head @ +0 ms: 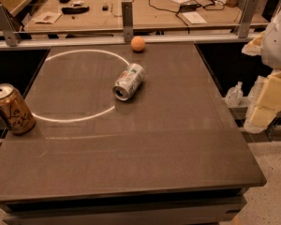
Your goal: Place 7up can upright
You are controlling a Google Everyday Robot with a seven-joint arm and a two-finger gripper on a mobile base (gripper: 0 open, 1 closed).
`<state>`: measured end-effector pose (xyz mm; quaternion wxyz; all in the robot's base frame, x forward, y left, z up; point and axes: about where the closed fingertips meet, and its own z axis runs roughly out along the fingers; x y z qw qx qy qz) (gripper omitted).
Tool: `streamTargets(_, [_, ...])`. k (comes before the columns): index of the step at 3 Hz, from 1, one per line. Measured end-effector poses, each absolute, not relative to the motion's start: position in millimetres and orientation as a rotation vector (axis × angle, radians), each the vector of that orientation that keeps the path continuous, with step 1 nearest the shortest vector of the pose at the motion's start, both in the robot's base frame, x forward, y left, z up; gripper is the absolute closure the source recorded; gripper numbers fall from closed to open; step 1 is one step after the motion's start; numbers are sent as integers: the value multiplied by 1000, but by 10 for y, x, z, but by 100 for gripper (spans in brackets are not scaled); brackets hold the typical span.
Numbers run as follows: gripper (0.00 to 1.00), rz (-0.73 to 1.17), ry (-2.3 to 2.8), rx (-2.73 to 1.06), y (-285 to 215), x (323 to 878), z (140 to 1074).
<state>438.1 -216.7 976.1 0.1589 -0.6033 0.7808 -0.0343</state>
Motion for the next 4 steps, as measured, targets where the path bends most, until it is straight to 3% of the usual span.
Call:
streamTargets(2, [0,-74,2182,-1752,-2143,4411,9799])
streamTargets(4, [0,-29,1839,-2058,-1836,4595,9857])
